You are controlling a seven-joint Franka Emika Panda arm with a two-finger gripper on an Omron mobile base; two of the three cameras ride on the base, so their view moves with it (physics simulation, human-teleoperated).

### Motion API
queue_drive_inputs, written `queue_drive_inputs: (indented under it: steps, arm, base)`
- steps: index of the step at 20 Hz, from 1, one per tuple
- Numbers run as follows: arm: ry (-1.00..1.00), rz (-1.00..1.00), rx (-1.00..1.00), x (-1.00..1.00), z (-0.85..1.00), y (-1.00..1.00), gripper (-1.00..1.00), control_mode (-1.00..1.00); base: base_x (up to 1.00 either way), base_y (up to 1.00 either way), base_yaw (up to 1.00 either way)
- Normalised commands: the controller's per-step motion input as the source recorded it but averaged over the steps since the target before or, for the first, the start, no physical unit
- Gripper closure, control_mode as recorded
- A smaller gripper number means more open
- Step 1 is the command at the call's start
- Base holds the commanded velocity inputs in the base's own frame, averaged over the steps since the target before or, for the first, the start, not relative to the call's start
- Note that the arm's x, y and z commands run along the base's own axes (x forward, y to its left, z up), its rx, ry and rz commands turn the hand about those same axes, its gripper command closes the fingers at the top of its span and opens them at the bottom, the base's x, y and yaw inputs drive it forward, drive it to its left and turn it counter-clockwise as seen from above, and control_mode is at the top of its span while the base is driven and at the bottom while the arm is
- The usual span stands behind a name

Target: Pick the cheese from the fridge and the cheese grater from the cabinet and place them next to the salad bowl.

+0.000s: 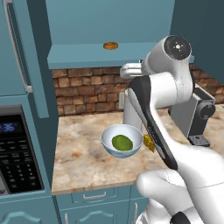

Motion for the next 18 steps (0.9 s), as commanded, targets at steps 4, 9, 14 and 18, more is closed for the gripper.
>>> queue_drive_inputs:
  steps: [4, 9, 14, 18]
  arm:
    - [0.08, 0.01, 0.00, -0.44, -0.49, 0.49, 1.00, -1.00]
    - [0.03, 0.00, 0.00, -0.30, -0.59, 0.54, 1.00, -1.00]
    - [0.01, 0.19, 0.05, -0.10, -0.65, 0.46, 1.00, -1.00]
    - [0.02, 0.26, 0.00, 0.00, -0.60, 0.38, 1.00, -1.00]
  base:
    - [0.00, 0.00, 0.00]
    - [0.00, 0.00, 0.00]
    - [0.00, 0.00, 0.00]
    - [0.00, 0.00, 0.00]
